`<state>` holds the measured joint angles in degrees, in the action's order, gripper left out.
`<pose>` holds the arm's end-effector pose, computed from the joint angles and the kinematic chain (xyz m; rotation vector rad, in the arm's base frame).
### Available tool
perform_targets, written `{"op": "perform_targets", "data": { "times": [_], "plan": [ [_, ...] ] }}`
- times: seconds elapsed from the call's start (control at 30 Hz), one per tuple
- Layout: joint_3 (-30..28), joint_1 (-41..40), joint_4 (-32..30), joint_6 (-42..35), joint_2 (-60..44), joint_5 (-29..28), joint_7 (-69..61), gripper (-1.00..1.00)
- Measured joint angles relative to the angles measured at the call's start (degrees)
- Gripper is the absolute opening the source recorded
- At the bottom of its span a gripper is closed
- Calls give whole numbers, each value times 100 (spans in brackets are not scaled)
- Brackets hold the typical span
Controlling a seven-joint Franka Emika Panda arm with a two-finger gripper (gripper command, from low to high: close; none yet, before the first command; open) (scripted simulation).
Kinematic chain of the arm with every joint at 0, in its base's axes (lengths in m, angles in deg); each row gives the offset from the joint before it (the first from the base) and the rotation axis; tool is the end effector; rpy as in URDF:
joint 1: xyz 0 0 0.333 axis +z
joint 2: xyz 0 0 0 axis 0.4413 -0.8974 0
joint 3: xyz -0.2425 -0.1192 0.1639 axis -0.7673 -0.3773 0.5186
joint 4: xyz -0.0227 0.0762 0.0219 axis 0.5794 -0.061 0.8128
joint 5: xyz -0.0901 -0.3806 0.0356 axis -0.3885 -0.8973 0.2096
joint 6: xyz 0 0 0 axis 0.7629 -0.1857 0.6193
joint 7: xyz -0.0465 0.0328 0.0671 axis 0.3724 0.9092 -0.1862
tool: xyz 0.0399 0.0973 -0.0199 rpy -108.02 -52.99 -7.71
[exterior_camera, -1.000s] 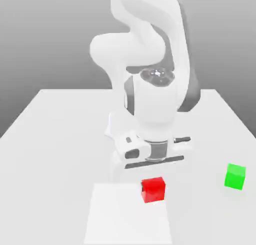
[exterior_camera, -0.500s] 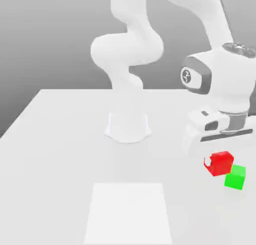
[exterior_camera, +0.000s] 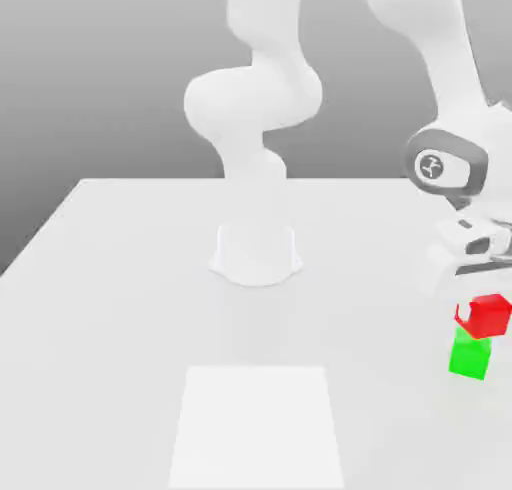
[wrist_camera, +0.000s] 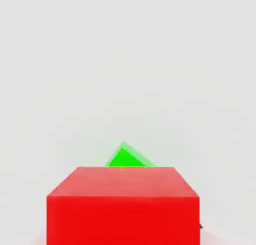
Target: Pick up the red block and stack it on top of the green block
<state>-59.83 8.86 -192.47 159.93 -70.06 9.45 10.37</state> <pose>0.2830 0.3212 0.1819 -3.0247 0.8409 -0.0012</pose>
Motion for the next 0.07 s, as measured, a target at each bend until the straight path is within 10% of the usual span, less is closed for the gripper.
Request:
{"op": "perform_targets", "data": {
  "times": [0.07],
  "plan": [
    [0,0,0,0,0,0,0,100]
  ]
}}
